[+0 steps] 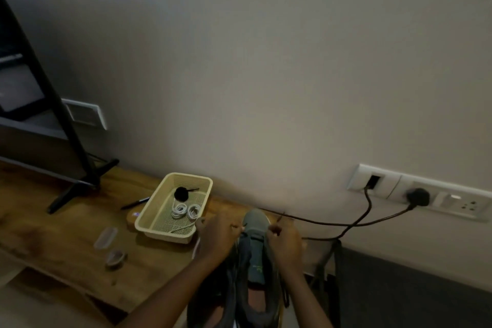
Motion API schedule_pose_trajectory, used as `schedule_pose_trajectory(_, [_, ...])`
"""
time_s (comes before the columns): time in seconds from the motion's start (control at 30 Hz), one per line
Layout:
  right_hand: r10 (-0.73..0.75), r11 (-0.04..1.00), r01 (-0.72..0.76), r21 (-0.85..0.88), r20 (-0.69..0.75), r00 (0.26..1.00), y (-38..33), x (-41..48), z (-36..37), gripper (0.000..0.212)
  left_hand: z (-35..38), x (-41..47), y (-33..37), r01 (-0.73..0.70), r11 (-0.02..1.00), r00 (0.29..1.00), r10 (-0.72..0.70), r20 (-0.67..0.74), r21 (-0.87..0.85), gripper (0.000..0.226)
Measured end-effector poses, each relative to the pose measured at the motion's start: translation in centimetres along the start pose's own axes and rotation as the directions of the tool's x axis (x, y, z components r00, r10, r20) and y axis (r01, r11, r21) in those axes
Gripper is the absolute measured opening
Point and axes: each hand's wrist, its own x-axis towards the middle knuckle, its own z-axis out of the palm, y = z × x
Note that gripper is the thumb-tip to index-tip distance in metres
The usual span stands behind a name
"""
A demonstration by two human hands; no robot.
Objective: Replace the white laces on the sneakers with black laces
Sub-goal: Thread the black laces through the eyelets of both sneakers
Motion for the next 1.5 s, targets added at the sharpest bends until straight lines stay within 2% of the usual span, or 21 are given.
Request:
schedule_pose_trajectory(0.07, [0.012,0.989,-0.005,-0.148,0.046,0.999,1.0,-0.4,1.2,0.014,1.5,0.0,-0.2,-0.109,0.987,0.994,0.108,0.017,0.114,0.022])
schedule_pose_trajectory(0.13, [0.015,0.961,0.004,-0.276,0.065,0.998,1.4,-0.6,1.8,0.016,2.7,0.3,-0.2,-0.231,0.938,0.972,0.211,0.103,0.257,0.027])
schedule_pose_trajectory(0.2, [-0.025,0.938,0.037,-0.344,0.040,0.999,1.5,-0.7,2.3,0.015,3.5,0.7,-0.1,-0.282,0.887,0.958,0.238,0.161,0.366,0.033])
schedule_pose_trajectory(0.3, [-0.061,0.926,0.053,-0.373,-0.008,0.998,1.6,-0.7,2.9,0.015,4.0,1.4,-0.1,-0.295,0.854,0.953,0.229,0.200,0.429,0.033])
schedule_pose_trajectory(0.37, [-0.049,0.929,0.032,-0.369,-0.035,0.998,1.7,-0.7,3.0,0.015,3.9,1.6,-0.2,-0.290,0.852,0.953,0.217,0.211,0.435,0.031])
schedule_pose_trajectory(0.5, [-0.007,0.938,-0.013,-0.347,-0.059,0.998,2.0,-0.7,3.1,0.014,3.7,1.9,-0.5,-0.198,0.921,0.977,0.156,0.147,0.336,0.023])
schedule_pose_trajectory(0.67, [-0.027,0.947,-0.004,-0.321,-0.093,0.995,2.1,-1.0,3.4,0.010,3.8,2.6,-0.3,-0.323,0.834,0.942,0.238,0.236,0.447,0.024])
schedule_pose_trajectory(0.73, [-0.011,0.944,-0.024,-0.329,-0.103,0.995,2.1,-1.1,3.6,0.010,3.6,2.8,-0.4,-0.322,0.839,0.942,0.236,0.240,0.439,0.026])
schedule_pose_trajectory(0.87, [-0.031,0.950,-0.020,-0.310,-0.159,0.987,2.2,-1.3,3.8,0.007,2.7,2.9,-1.4,-0.286,0.855,0.956,0.224,0.190,0.433,0.022])
schedule_pose_trajectory(1.03, [-0.028,0.936,-0.008,-0.353,-0.096,0.995,2.4,-1.1,3.2,0.017,2.0,3.4,-2.9,-0.195,0.879,0.981,0.169,0.098,0.436,0.023])
schedule_pose_trajectory(1.1, [-0.042,0.954,0.019,-0.300,-0.071,0.997,2.5,-0.7,2.9,0.018,1.6,3.3,-3.2,-0.183,0.913,0.983,0.172,0.063,0.364,0.021])
schedule_pose_trajectory(1.17, [-0.070,0.990,0.063,-0.129,-0.052,0.996,2.3,-0.4,2.1,0.017,0.8,2.9,-3.1,-0.135,0.965,0.991,0.134,0.023,0.225,0.018])
schedule_pose_trajectory(1.27, [-0.183,0.963,0.193,0.187,-0.073,0.980,0.4,-0.5,-0.7,0.016,-1.5,2.7,-2.2,-0.067,0.987,0.997,0.061,-0.046,-0.144,0.022])
schedule_pose_trajectory(1.33, [-0.213,0.893,0.235,0.384,-0.098,0.972,-1.9,-1.1,-3.8,0.021,-4.2,2.4,-0.4,-0.080,0.891,0.994,0.041,-0.097,-0.446,0.028])
schedule_pose_trajectory(1.37, [-0.225,0.850,0.243,0.467,-0.095,0.970,-3.3,-1.5,-5.5,0.023,-5.9,2.1,0.9,-0.096,0.841,0.991,0.033,-0.126,-0.533,0.025])
schedule_pose_trajectory(1.43, [-0.263,0.752,0.262,0.605,-0.089,0.961,-6.5,-2.3,-8.9,0.028,-9.8,1.1,3.8,-0.138,0.749,0.984,0.028,-0.177,-0.648,0.018])
schedule_pose_trajectory(1.5, [-0.298,0.651,0.294,0.700,-0.120,0.947,-9.7,-3.2,-12.2,0.028,-13.8,0.0,6.4,-0.216,0.693,0.965,0.047,-0.256,-0.688,0.009])
